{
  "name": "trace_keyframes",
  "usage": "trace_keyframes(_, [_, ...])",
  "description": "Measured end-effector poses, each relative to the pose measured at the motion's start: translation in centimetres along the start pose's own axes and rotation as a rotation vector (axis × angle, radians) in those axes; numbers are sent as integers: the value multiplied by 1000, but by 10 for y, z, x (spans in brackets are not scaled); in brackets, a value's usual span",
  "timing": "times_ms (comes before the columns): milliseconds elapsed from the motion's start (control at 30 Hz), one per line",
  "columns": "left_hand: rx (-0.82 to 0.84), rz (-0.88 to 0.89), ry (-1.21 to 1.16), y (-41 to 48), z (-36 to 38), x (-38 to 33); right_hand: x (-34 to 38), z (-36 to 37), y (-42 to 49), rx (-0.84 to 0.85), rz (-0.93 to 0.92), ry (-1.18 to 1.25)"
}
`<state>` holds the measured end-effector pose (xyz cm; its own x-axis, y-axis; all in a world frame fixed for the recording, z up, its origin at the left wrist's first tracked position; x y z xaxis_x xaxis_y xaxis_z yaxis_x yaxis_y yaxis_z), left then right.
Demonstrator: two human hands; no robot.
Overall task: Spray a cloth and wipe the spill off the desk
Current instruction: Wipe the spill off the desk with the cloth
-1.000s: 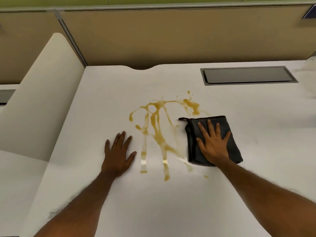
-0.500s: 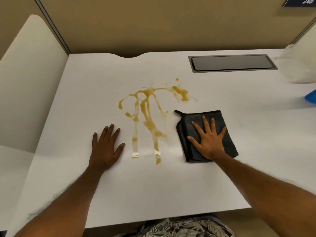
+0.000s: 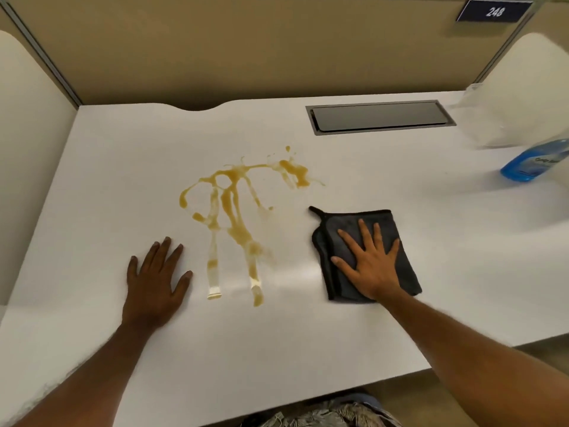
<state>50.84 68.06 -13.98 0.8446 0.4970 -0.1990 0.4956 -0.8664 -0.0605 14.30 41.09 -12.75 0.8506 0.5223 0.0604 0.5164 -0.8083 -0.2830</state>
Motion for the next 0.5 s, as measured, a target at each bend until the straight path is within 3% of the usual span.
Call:
trace_keyframes(133, [12,-6,-8,2,2,0,21,-8,36,5,134,53])
trace_keyframes(300, [42,-8,-7,1,1,0,86,0,16,22,-162,-5])
trace_keyframes(400, [40,-11,-2,1,2,0,59,8,-20,-17,-248,-25])
trace_keyframes(500, [37,-8,-11,0,2,0,1,5,-27,-18,-119,-11])
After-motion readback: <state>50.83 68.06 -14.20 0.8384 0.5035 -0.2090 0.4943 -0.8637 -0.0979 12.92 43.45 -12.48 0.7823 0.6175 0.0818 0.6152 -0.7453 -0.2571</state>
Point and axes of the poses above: each hand's wrist, its own y-axis towards the middle knuckle, its own z-axis out of the palm, x = y × z, the point moved 8 cm from there along y, towards the middle knuckle, and after that the axes turned 6 degrees about x, right-handed, at the moved point
